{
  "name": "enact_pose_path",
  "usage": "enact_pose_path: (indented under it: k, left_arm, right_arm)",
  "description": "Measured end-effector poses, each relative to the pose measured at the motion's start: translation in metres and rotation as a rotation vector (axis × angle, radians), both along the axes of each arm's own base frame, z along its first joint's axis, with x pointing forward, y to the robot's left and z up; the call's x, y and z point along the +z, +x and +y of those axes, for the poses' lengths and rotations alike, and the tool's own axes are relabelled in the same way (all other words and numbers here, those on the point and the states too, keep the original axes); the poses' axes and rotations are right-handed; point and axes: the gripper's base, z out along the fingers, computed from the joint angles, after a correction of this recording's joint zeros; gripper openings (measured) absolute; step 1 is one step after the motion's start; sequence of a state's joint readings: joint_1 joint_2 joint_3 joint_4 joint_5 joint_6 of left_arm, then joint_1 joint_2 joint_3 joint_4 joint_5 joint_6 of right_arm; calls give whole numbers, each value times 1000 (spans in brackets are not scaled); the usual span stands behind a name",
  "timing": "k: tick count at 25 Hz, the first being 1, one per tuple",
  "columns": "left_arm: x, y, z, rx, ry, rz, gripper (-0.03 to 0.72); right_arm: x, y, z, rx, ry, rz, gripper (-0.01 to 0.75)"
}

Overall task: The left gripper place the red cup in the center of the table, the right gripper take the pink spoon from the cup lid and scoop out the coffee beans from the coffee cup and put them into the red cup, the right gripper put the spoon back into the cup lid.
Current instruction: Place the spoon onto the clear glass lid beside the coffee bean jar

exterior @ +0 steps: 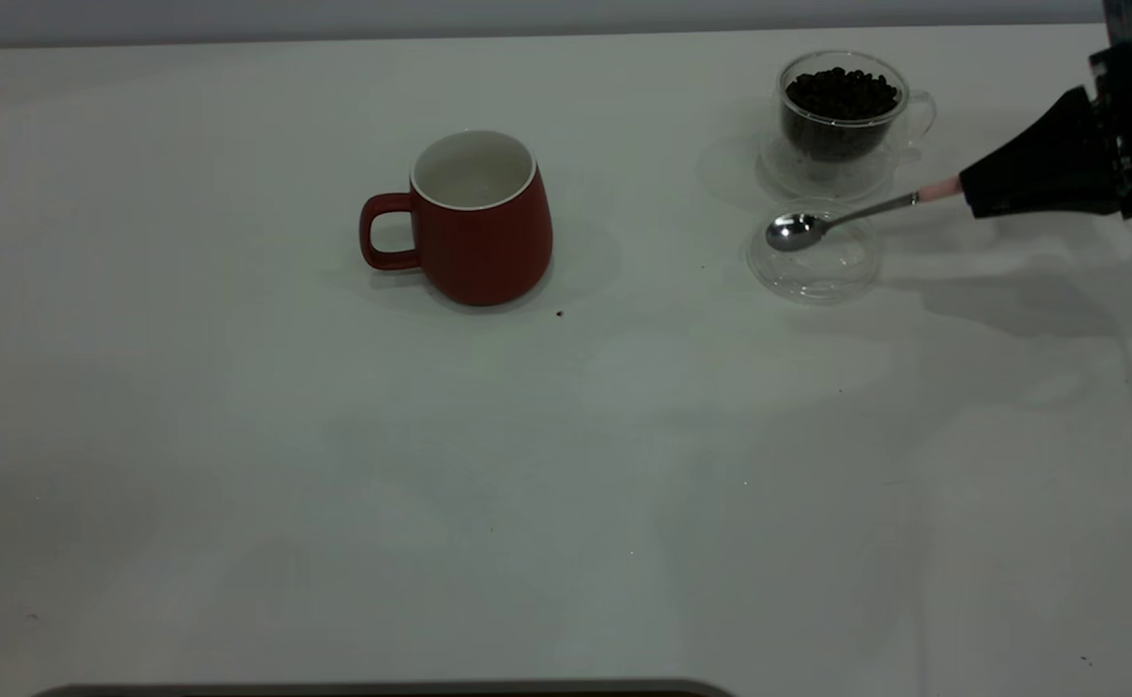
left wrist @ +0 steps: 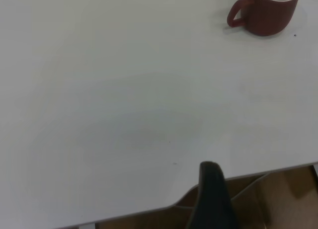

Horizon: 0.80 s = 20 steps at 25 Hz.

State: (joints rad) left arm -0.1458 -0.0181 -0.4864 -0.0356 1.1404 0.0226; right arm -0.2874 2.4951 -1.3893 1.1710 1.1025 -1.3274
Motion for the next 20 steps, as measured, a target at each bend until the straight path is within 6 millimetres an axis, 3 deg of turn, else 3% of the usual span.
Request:
enact_pose_path:
  k: [5, 14, 20]
  left_arm:
    - [0, 0, 0, -1, 1, 0, 587]
    - [0, 0, 0, -1, 1, 0, 587]
    - [0, 0, 0, -1, 1, 0, 587]
  right_arm:
    - [-6, 2, -2, -40, -31, -1, 101]
    - [-34, 1, 0, -145, 23, 60, 101]
    - [-36, 1, 1, -158, 33, 64, 125]
